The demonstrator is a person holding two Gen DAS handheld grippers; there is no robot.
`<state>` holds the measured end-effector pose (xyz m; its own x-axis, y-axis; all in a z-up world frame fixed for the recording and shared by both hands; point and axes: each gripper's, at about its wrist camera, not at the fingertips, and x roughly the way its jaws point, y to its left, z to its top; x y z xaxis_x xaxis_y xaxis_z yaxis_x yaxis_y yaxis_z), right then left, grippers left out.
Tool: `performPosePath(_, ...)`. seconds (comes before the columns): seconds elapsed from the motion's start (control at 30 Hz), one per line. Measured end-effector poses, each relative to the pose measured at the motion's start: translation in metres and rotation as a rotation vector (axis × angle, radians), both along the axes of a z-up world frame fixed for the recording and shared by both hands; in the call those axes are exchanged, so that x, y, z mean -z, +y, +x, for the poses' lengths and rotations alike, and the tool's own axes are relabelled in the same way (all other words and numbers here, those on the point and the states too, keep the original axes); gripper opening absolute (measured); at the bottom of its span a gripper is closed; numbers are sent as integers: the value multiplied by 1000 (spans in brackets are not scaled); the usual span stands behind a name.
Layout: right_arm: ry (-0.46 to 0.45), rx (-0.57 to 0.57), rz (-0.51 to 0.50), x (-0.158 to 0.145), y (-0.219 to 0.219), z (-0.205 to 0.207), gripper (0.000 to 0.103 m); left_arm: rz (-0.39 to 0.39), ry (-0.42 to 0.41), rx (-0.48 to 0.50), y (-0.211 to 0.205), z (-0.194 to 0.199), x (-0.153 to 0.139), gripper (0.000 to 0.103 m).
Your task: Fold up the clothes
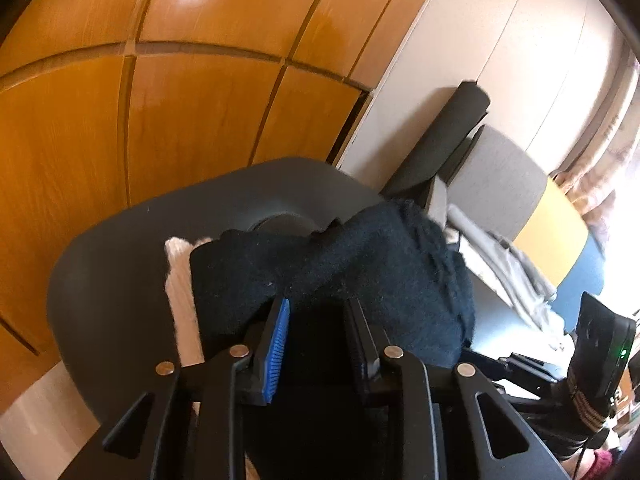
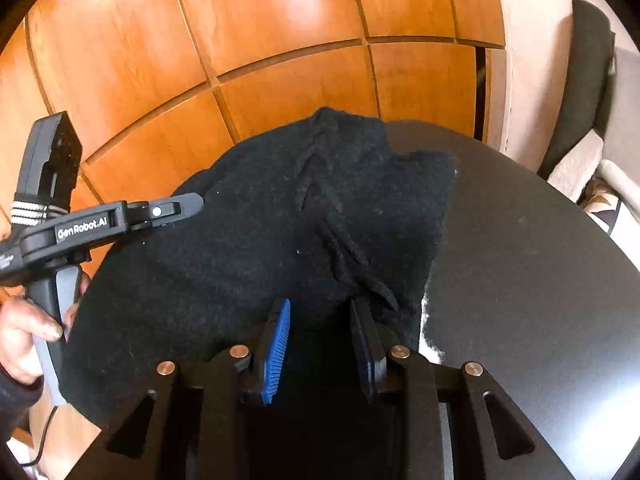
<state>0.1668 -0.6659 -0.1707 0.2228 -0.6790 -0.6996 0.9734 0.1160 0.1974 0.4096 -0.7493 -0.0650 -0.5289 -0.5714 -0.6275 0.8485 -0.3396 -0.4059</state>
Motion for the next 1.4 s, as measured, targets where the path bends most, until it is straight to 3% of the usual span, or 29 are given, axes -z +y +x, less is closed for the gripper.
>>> performPosePath(0.03, 13, 3, 3, -4, 1, 2, 31, -5, 3, -14, 4, 1, -8, 41)
performPosePath(0.17, 97, 39, -20, -38, 13, 17, 38, -100, -103, -106, 44, 5, -50, 57)
performPosePath(0.23, 150, 85, -58, -60, 26, 26, 57, -126, -162, -160, 68, 7, -66, 57)
performPosePath(0.27, 170, 116, -85, -70, 36, 29, 72, -137, -186, -191, 81, 8, -73, 57)
performPosePath(0.3, 190, 146, -112, -80, 46, 32, 78, -151, -216, -230, 97, 10, -79, 57)
performPosePath(0.37, 228, 210, -160, -95, 70, 36, 81, -165, -272, -302, 128, 12, -89, 57)
performPosePath(0.47, 260, 291, -200, -110, 101, 44, 103, -160, -304, -410, 166, 17, -98, 57)
performPosePath(0.57, 219, 291, -207, -117, 126, 56, 103, -198, -287, -426, 202, 20, -107, 54)
performPosePath(0.63, 225, 269, -189, -115, 138, 66, 103, -271, -341, -425, 224, 14, -122, 42)
performPosePath(0.73, 297, 241, -187, -115, 158, 84, 103, -333, -476, -445, 242, 1, -142, 42)
performPosePath(0.8, 339, 233, -197, -114, 166, 95, 103, -348, -520, -472, 253, 1, -148, 42)
performPosePath(0.9, 333, 242, -223, -122, 179, 100, 103, -282, -374, -423, 261, 18, -150, 42)
performPosePath(0.93, 311, 253, -227, -124, 181, 99, 103, -264, -360, -423, 260, 22, -149, 42)
performPosePath(1.03, 270, 280, -212, -123, 183, 96, 103, -259, -384, -439, 264, 24, -148, 42)
performPosePath(1.4, 317, 263, -210, -108, 189, 113, 103, -190, -378, -436, 264, 20, -139, 43)
